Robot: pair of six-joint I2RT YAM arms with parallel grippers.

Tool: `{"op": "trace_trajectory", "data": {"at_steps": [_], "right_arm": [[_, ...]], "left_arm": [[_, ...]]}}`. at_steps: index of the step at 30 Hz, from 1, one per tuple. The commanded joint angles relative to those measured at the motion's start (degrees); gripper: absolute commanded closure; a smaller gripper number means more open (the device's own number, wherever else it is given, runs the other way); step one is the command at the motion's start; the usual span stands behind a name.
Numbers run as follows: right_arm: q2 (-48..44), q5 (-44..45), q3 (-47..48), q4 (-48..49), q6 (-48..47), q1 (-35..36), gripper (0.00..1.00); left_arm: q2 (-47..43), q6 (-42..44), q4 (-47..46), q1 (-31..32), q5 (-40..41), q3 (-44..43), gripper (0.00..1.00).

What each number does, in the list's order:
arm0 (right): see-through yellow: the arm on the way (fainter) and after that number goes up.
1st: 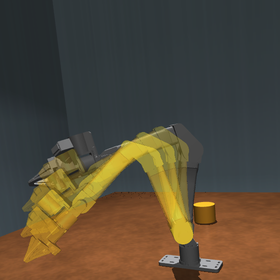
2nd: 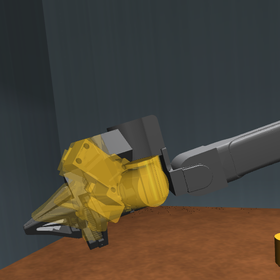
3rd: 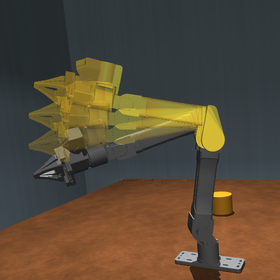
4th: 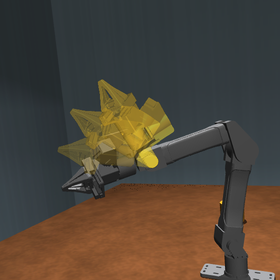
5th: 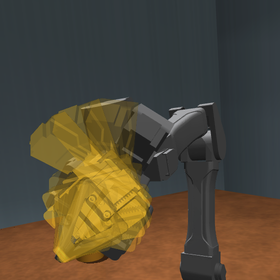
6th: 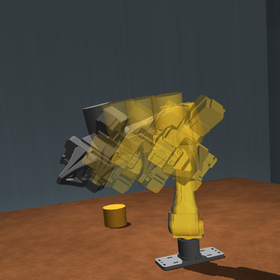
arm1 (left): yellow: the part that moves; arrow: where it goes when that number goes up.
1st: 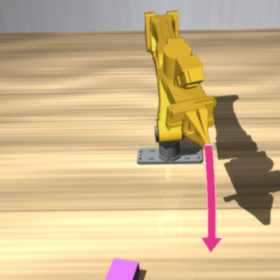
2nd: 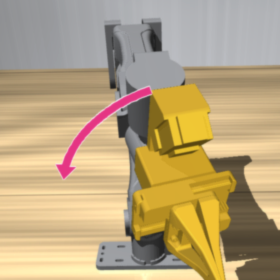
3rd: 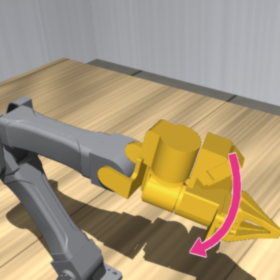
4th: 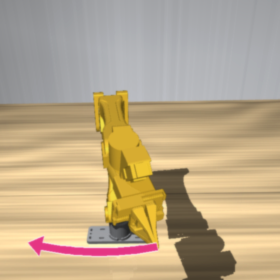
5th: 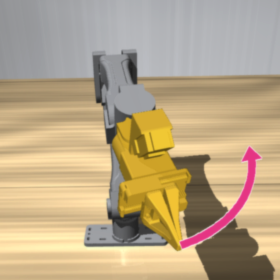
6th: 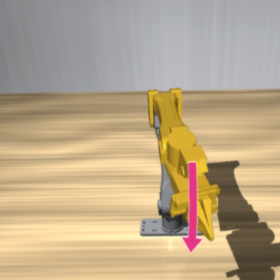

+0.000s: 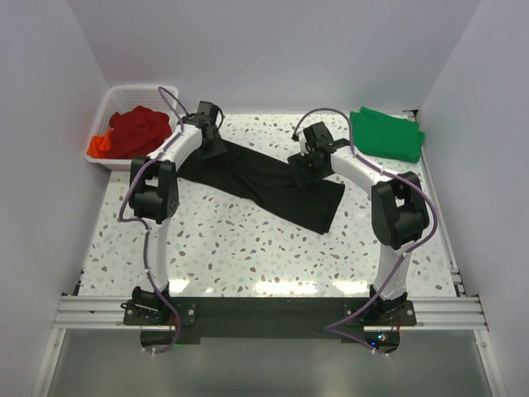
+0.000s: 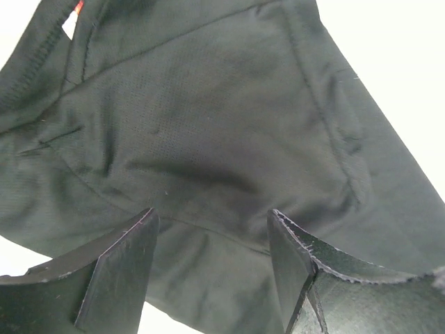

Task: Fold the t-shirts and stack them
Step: Fold the tshirt

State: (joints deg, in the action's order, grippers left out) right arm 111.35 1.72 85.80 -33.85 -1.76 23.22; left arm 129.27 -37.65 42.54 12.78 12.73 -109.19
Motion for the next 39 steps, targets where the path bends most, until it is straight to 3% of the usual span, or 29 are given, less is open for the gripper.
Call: {"op": "trace_trajectory", "data": {"at_steps": [1,9,25,30,39], "right_arm": [[-2.3,-0.5,-3.1,-0.8,-2.5,0.9,0.21],[-0.3,0.1,-5.9,-0.1,-0.7,3.0,0.23],[0.0,-1.2,-16.3,3.9,6.1,4.0,0.27],[-1.2,-3.7,-21.3,4.5,9.0,7.4,0.30],[-1.6,-6.7,-17.7,-1.7,13.5,18.1,0.30]], "left_arm": [[0.8,-1.4,1.0,0.1,1.6,-0.9,0.32],[1.0,-1.3,0.1,-0.1,1.6,0.5,0.32],[7.6,2.1,-0.3,-0.7,2.2,-6.1,0.31],[10.5,4.4,-1.8,-0.9,0.7,-10.9,0.31],[15.2,8.3,-4.0,-1.3,-2.8,-18.7,0.31]]}}
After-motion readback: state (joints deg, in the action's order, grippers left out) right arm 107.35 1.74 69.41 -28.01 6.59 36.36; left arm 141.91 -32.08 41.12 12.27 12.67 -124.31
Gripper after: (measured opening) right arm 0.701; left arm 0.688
